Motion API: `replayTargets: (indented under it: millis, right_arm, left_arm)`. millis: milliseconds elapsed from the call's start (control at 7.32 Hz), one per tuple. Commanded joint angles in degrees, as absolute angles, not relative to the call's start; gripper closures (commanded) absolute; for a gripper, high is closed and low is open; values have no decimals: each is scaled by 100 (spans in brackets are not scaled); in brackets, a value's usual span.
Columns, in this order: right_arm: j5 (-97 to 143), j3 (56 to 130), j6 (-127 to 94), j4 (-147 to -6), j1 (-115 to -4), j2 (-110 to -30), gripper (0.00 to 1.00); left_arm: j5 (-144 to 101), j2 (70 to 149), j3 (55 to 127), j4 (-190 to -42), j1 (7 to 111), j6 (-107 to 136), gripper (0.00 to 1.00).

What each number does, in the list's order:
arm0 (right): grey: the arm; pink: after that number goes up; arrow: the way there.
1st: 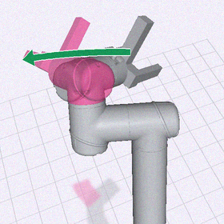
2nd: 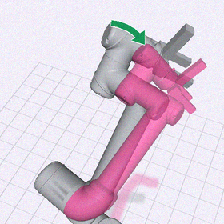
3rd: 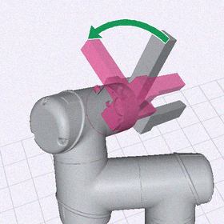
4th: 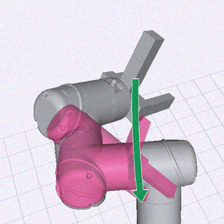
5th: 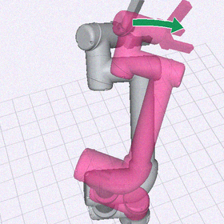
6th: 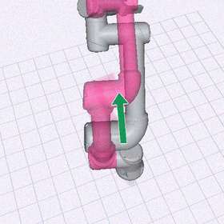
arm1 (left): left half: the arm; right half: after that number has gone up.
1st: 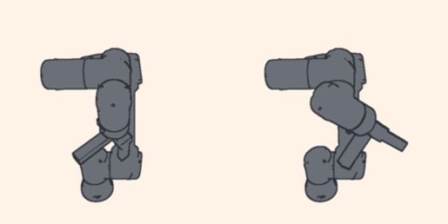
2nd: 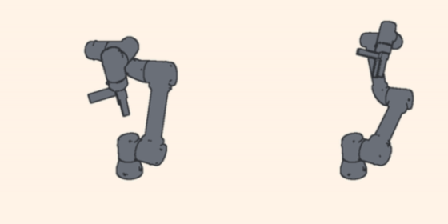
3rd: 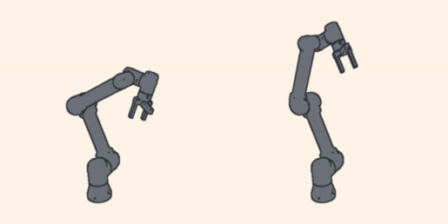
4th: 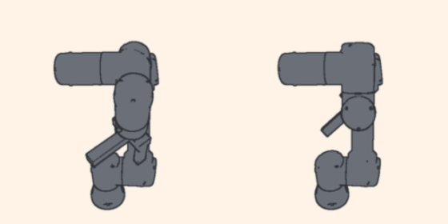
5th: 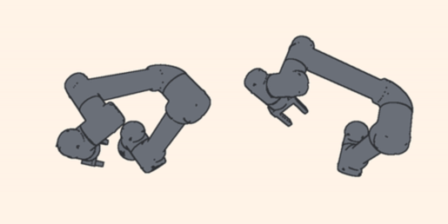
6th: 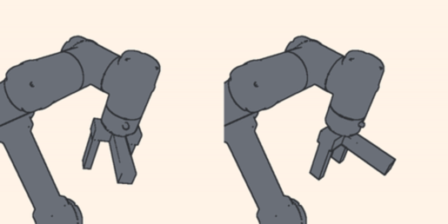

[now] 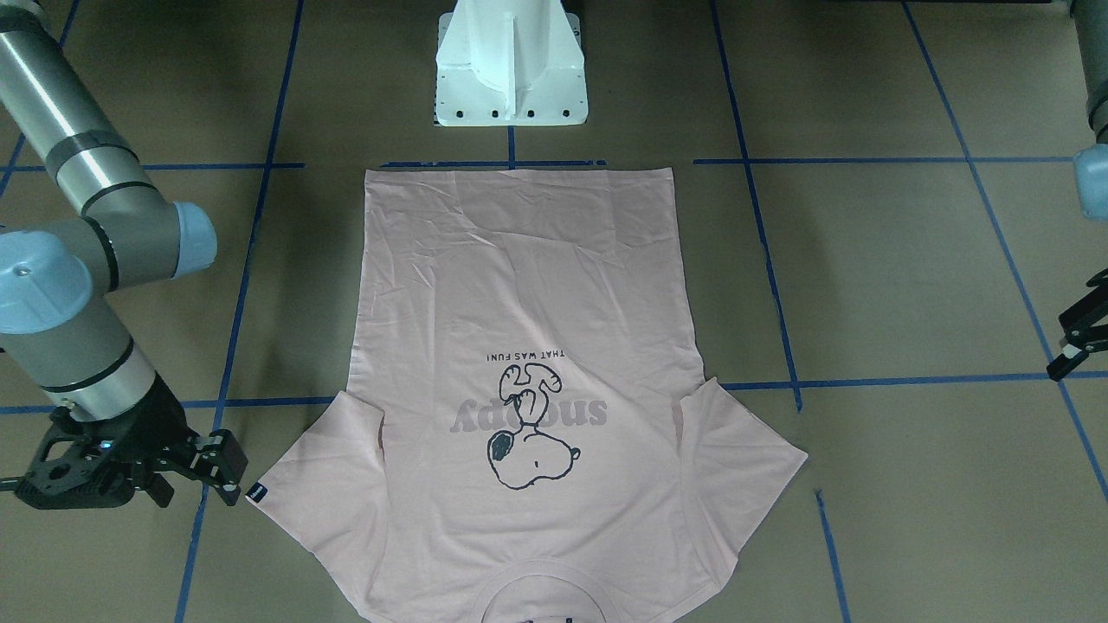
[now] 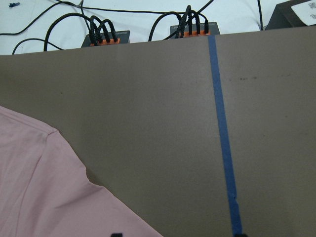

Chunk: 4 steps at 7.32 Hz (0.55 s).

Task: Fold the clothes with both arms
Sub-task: 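Move the right gripper over the shirt shoulder farthest from the robot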

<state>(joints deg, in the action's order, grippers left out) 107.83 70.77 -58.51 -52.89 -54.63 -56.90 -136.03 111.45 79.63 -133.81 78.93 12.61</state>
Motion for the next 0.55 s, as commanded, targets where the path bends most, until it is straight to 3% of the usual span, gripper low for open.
replayTargets:
  millis: [0,137,410]
  right_arm:
    - [10224,6724,-6248,-4843,-5038,-5678,32]
    - [10004,6715,-6467,-4834,-4906,-5678,39]
    - [9906,6628,-6469,-4834,-4817,-5722,41]
  left_arm:
    - [-13605,11145,7980,-13394,7858,1257,0]
    - [-13605,11145,7972,-13395,7840,1257,0]
    - [-13605,11136,7989,-13403,7831,1257,0]
